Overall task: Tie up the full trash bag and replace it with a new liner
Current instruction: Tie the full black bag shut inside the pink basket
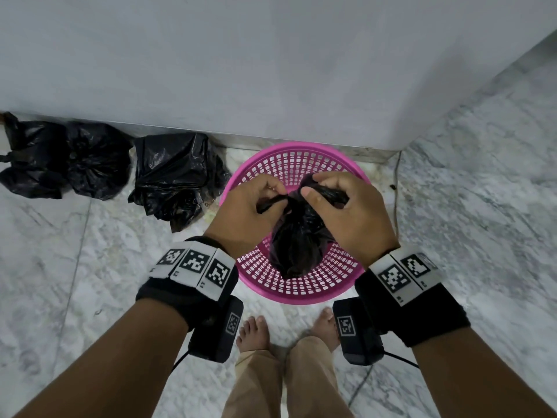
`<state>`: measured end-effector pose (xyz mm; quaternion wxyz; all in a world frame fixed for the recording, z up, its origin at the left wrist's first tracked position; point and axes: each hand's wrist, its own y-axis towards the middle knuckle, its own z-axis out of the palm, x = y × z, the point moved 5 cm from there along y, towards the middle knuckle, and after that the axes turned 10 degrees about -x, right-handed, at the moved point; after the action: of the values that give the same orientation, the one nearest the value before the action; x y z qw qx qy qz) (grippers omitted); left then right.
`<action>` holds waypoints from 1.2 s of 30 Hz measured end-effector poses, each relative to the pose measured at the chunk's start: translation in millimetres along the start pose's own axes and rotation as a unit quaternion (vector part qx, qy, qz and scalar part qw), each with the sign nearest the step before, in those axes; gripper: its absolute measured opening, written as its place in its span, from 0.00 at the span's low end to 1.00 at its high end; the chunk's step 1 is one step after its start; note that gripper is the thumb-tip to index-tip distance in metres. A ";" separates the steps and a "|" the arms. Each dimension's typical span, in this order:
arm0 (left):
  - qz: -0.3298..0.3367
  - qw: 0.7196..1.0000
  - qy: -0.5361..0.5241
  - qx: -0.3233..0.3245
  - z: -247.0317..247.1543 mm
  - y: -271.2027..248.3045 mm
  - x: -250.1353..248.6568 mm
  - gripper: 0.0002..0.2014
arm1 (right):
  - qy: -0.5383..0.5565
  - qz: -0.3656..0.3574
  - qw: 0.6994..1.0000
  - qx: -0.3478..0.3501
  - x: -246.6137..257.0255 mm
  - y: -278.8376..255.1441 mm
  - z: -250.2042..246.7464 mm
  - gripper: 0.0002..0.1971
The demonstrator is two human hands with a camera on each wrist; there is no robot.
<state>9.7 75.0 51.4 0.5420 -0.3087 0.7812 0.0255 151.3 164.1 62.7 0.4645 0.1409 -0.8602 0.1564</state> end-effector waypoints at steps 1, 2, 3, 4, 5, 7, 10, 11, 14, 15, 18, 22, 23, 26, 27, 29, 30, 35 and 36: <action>0.003 1.000 -0.011 -0.002 1.5 -0.1 -3.1 0.05 | 0.002 0.008 1.000 -0.003 0.4 1.0 0.7 0.13; 0.004 1.000 -0.020 -0.005 2.3 0.3 -5.8 0.04 | 0.007 0.020 1.000 -0.005 0.9 1.8 1.1 0.13; 0.004 1.000 -0.029 -0.010 2.8 1.0 -8.1 0.04 | 0.013 0.032 0.999 -0.004 1.4 2.3 1.7 0.14; 0.003 0.999 -0.037 -0.015 2.8 1.6 -9.9 0.05 | 0.019 0.041 0.999 -0.002 2.3 2.4 2.0 0.14; -0.001 0.999 -0.044 -0.018 2.8 2.4 -11.0 0.05 | 0.024 0.044 0.999 0.003 3.3 2.3 2.8 0.14; -0.007 0.998 -0.055 -0.020 2.7 2.9 -13.6 0.06 | 0.037 0.040 0.998 0.022 5.1 1.3 4.9 0.12; -0.012 0.997 -0.071 -0.029 1.3 3.1 -17.8 0.05 | 0.059 0.036 0.995 0.068 4.1 -1.8 11.1 0.11; -0.015 0.996 -0.075 -0.034 0.5 3.1 -19.3 0.06 | 0.078 0.045 0.992 0.086 3.0 -3.4 13.2 0.11; -0.034 0.995 -0.079 -0.046 -2.6 4.1 -19.8 0.09 | 0.104 0.040 0.985 0.128 2.1 -8.1 16.4 0.15; -0.039 0.995 -0.074 -0.047 -3.2 4.4 -19.4 0.10 | 0.090 0.022 0.987 0.134 2.7 -9.2 17.4 0.16; -0.037 0.997 -0.058 -0.043 -2.8 3.2 -21.5 0.14 | 0.032 -0.028 0.992 0.115 5.9 -10.3 21.9 0.15; -0.010 0.998 -0.036 -0.047 -5.4 1.0 -30.0 0.19 | 0.037 -0.022 0.998 0.051 9.0 -6.1 21.3 0.10; -0.007 0.998 -0.034 -0.050 -7.3 0.6 -31.9 0.19 | 0.032 -0.025 0.998 0.042 11.1 -5.0 20.1 0.10; -0.004 0.997 -0.048 -0.057 -18.1 -1.0 -35.1 0.12 | 0.021 -0.039 0.999 0.030 19.0 -1.2 17.0 0.09; -0.007 0.997 -0.052 -0.058 -23.0 -2.1 -34.8 0.10 | 0.012 -0.041 0.999 0.026 22.8 0.4 15.2 0.09; -0.014 0.997 -0.045 -0.058 -33.5 -3.3 -29.3 0.11 | -0.015 -0.041 0.999 0.017 29.8 4.0 11.0 0.09; -0.015 0.997 -0.034 -0.061 -39.6 -3.7 -25.4 0.12 | -0.019 -0.042 0.999 0.012 34.1 5.4 8.9 0.09; -0.019 0.994 0.063 -0.088 -74.8 -8.3 -16.7 0.11 | 0.006 -0.064 0.998 -0.021 72.6 8.3 -4.3 0.06; -0.022 0.992 0.076 -0.095 -83.0 -10.8 -20.3 0.13 | 0.018 -0.069 0.997 -0.026 83.5 8.2 -7.4 0.07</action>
<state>-49.3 44.4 106.2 0.4496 -0.3768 0.8073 0.0645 109.5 166.4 135.8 0.4933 0.1851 -0.8436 0.1037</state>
